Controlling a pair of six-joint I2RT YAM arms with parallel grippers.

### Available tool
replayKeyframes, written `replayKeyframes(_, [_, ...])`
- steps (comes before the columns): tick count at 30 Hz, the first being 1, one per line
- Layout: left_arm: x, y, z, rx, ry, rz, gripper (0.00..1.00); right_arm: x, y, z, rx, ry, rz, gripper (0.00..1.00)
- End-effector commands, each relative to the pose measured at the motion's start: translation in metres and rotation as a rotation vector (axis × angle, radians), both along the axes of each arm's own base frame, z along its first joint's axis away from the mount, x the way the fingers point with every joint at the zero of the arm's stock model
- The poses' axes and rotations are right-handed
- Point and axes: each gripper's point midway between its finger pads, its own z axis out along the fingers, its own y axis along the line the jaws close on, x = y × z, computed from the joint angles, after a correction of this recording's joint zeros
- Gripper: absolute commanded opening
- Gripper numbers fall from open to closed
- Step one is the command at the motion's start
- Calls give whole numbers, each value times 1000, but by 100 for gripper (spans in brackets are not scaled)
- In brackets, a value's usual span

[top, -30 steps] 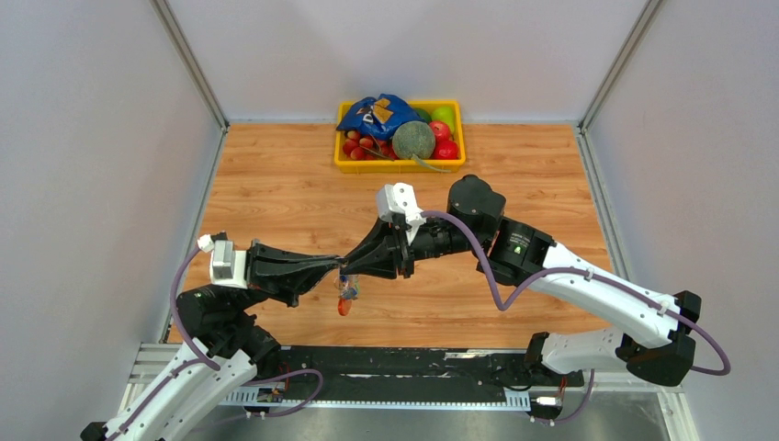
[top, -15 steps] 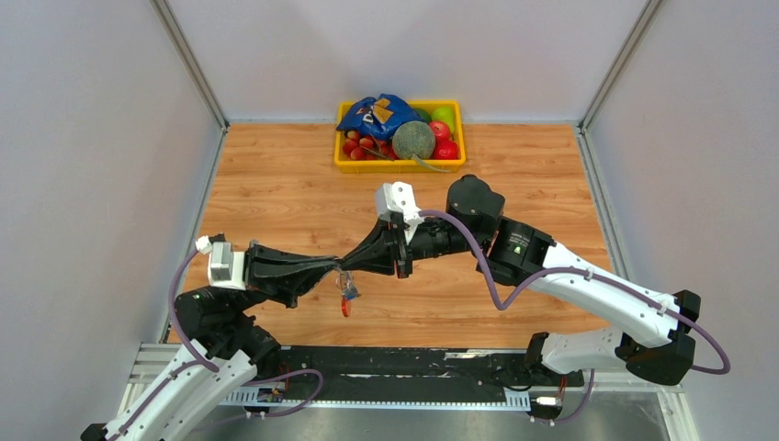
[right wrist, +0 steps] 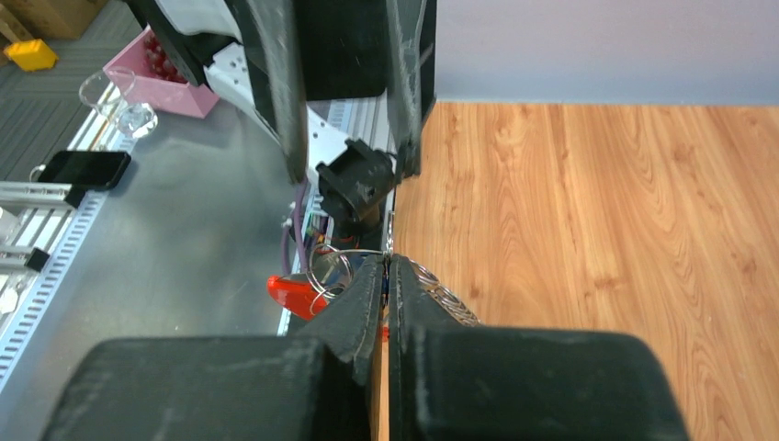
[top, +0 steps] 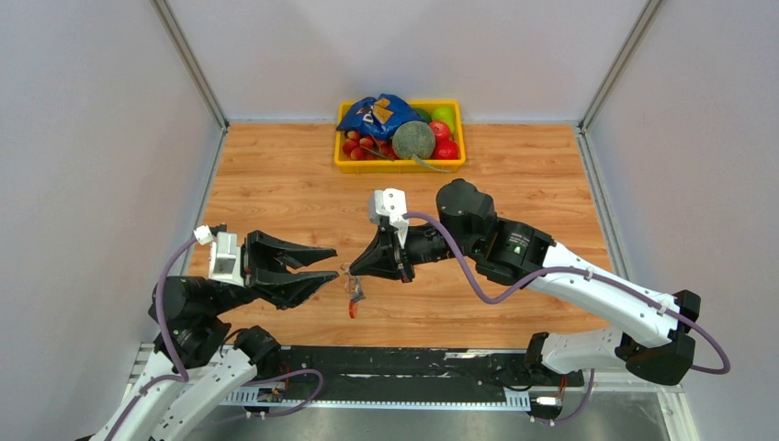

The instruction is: Put the keys on the keyring

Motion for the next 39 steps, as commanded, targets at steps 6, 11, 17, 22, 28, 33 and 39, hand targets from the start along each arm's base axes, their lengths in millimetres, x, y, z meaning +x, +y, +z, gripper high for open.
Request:
replayKeyframes(6, [-3, -7, -41, 262, 75, -50, 50, -11, -14, -6, -115, 9, 49, 0])
replayKeyframes(11, [-4, -7, -52, 329, 98, -65, 49, -16, -17, -14, -171, 25, 78, 0])
replayKeyframes(17, [-5, -8, -54, 341, 99, -74, 48, -17, -14, -17, -208, 46, 98, 0])
replayKeyframes(22, [-5, -11, -57, 352, 107, -94, 45, -17, -11, -17, -221, 55, 103, 0])
replayKeyframes(28, [-2, -14, -64, 372, 121, -99, 45, -17, -9, -15, -219, 60, 111, 0])
replayKeyframes(33, [-2, -16, -65, 370, 122, -115, 44, -18, -6, -16, -221, 66, 118, 0])
replayKeyframes(39, [-1, -17, -70, 379, 130, -119, 41, -17, -4, -17, -226, 70, 118, 0])
